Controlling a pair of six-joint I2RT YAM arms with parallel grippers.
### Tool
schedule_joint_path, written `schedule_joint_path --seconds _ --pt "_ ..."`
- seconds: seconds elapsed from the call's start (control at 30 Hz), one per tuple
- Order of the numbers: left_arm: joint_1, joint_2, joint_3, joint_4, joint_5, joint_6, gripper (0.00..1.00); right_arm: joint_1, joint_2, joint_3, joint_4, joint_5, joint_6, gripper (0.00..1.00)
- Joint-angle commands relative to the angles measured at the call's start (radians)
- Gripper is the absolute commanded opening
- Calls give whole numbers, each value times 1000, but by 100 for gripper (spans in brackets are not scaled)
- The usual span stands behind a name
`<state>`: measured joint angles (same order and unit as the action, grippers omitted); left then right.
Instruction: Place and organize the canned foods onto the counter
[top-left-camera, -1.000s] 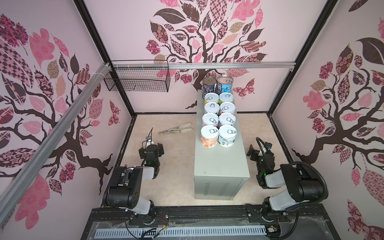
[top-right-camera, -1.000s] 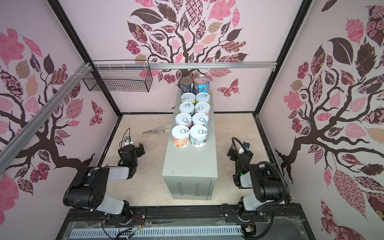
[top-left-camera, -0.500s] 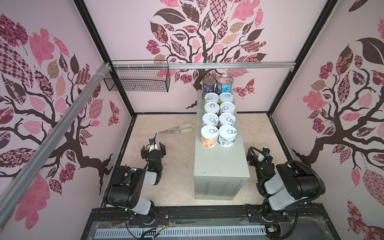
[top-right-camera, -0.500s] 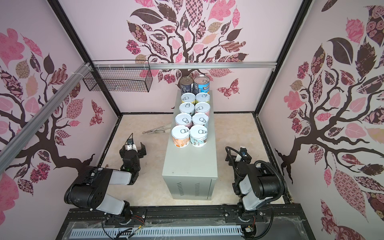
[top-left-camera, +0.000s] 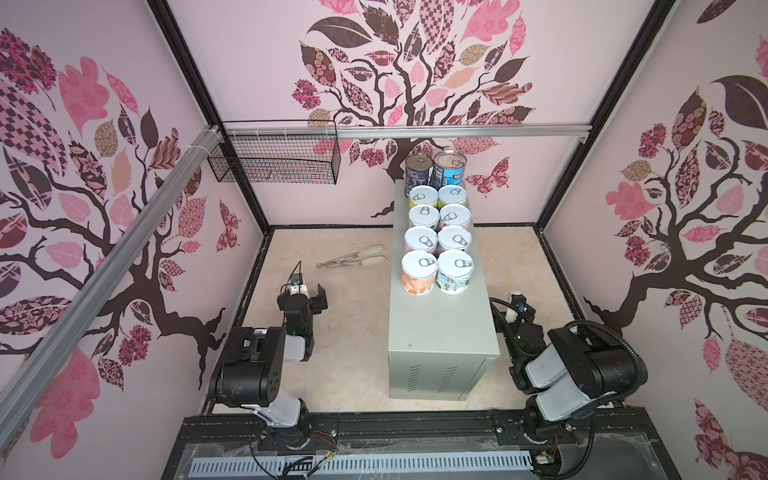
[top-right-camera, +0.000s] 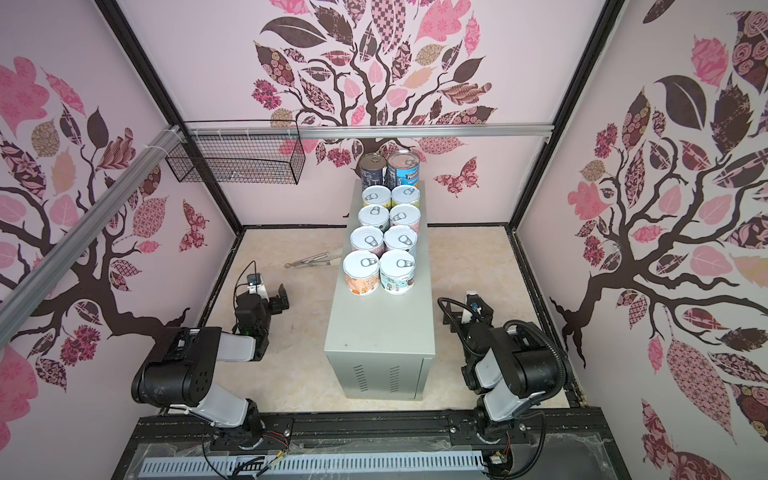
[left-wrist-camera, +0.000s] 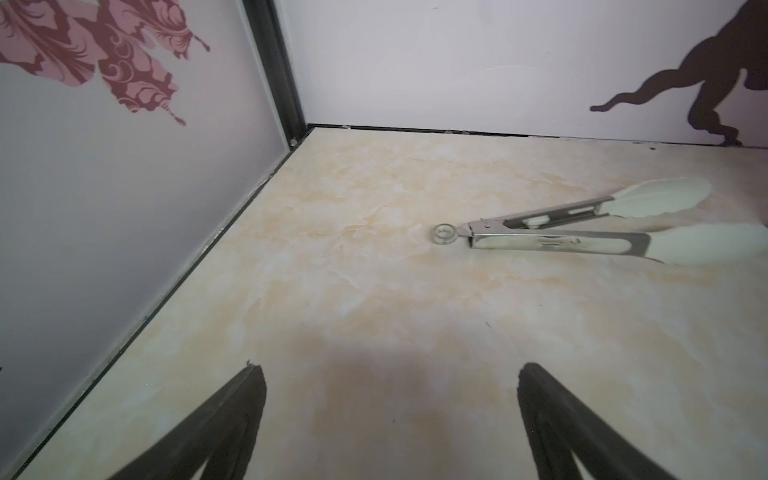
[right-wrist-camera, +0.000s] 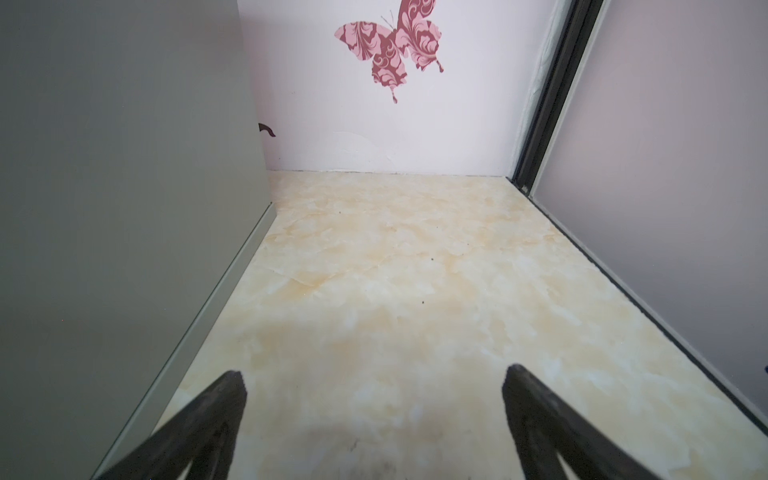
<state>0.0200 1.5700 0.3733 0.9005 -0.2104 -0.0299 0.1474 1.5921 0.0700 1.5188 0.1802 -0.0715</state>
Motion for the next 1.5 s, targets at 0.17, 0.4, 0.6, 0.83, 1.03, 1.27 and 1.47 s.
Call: schedule_joint_path --seconds 0.17,0.4,0.6,0.83,1.03,1.27,1.47 --pt "1 -8 28 -67 80 -21 98 -139 -21 214 -344 -168 116 100" --pt "-2 -13 21 -54 76 -17 98 -117 -29 212 -349 -131 104 100" --pt "-29 -15 2 -20 18 -1 98 -118 -29 211 -350 -131 104 100" --pt "-41 -14 -2 -8 2 1 98 -117 -29 213 -351 -133 105 100" --pt "-20 -13 12 -36 50 -4 98 -118 -29 213 -351 -133 102 100" --pt "-20 -12 11 -37 50 -5 98 -117 -27 215 -355 -134 102 100" --pt "-20 -12 12 -36 49 -4 98 -117 -27 216 -355 -134 103 100"
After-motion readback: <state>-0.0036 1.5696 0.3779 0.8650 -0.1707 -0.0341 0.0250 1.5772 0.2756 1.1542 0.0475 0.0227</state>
